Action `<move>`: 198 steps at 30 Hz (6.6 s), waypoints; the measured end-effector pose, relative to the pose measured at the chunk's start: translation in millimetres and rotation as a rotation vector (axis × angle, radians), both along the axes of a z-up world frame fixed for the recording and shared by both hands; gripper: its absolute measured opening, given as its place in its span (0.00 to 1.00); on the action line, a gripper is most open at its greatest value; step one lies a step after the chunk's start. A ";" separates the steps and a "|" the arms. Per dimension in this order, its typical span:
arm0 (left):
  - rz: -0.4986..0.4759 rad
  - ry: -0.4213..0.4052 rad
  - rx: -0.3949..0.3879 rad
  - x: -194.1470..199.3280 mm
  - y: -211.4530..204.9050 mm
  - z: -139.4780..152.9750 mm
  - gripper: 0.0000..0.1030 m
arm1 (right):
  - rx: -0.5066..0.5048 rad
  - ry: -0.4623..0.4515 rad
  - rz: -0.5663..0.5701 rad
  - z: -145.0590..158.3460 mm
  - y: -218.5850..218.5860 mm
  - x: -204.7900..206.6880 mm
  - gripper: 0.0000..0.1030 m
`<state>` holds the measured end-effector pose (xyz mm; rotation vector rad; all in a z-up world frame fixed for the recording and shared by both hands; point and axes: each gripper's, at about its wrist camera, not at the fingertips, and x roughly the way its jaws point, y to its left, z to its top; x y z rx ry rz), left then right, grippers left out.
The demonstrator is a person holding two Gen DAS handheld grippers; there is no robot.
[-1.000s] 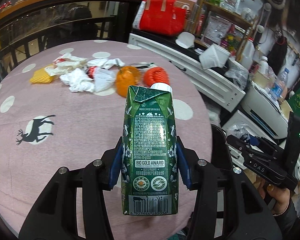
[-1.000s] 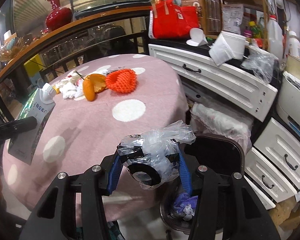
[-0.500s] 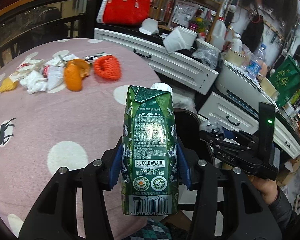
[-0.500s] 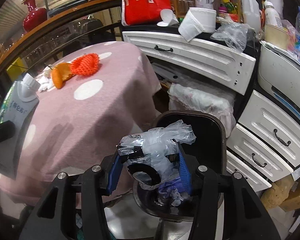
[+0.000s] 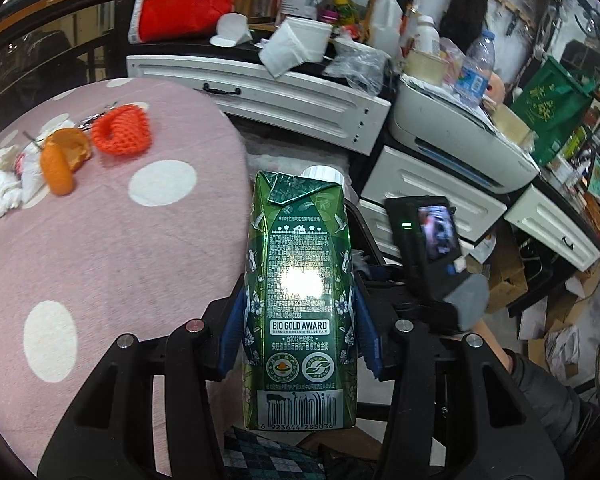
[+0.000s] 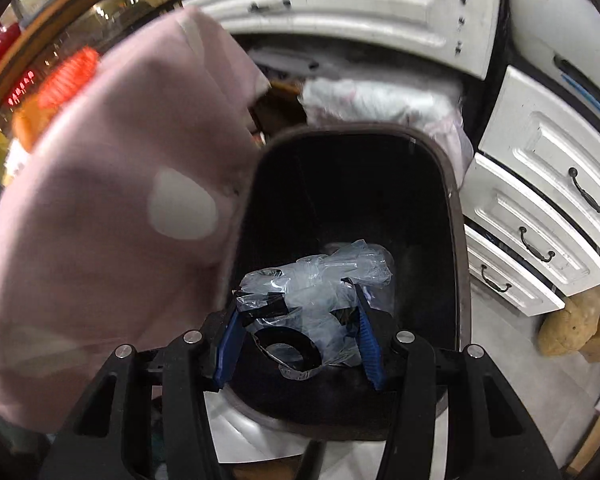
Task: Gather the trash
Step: 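Carry the clear wrapper to the black bin and release with the right gripper, then lower the green juice carton into the black bin and open the left gripper, then move both tools back toward the remaining trash on the table, then grasp the orange mesh net with the right gripper, then grasp the orange peel with the left gripper while the right gripper holds the mesh net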
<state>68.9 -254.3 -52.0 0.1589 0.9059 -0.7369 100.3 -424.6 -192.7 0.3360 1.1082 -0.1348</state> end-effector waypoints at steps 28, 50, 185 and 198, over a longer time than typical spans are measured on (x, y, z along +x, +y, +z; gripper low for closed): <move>-0.062 0.049 0.097 1.4 -46.2 -52.0 0.48 | -0.149 -0.077 -0.105 15.0 -24.2 -28.5 0.71; -0.135 0.102 0.349 39.9 -152.6 -159.7 0.48 | -0.147 -0.228 -0.312 66.6 -58.9 -105.9 0.73; 0.379 -0.136 0.101 217.1 129.8 -3.3 0.34 | -0.107 -0.369 0.362 134.0 144.4 121.2 0.20; 0.377 -0.116 0.023 158.0 146.6 14.4 0.33 | -0.087 -0.381 0.353 136.5 136.9 80.9 0.21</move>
